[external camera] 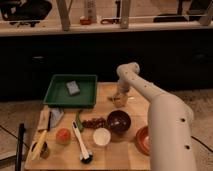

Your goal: Place fork in purple bowl

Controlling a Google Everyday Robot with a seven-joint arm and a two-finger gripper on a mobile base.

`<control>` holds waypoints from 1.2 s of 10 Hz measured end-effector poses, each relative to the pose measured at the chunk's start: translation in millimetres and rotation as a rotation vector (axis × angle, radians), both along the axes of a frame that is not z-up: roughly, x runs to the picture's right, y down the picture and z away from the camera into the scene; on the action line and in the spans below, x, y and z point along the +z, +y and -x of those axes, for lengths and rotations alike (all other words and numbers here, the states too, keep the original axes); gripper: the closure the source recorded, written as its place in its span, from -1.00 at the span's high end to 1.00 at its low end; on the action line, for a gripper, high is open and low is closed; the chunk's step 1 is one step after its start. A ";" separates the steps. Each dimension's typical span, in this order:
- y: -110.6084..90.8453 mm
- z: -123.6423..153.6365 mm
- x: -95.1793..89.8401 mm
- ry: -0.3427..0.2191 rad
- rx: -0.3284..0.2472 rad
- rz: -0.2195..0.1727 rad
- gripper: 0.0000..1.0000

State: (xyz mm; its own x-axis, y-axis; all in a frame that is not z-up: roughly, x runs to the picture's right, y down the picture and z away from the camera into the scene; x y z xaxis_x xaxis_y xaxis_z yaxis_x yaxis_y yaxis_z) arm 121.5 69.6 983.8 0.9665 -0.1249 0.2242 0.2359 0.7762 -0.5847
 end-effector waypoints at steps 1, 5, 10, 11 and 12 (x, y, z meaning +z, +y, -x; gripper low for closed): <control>-1.4 1.2 -2.3 -0.003 0.001 0.001 -0.69; -2.7 0.0 -4.4 0.000 -0.003 0.002 -1.00; 4.0 2.8 -6.0 -0.026 0.012 0.025 -1.00; 4.1 2.7 -6.1 -0.026 0.013 0.026 -1.00; 4.1 2.6 -6.3 -0.026 0.012 0.025 -1.00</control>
State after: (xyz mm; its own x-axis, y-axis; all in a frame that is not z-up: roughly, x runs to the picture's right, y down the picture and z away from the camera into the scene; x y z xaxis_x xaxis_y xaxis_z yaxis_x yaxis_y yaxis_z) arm 119.0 73.7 977.4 0.9617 -0.1071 0.2522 0.2419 0.7641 -0.5981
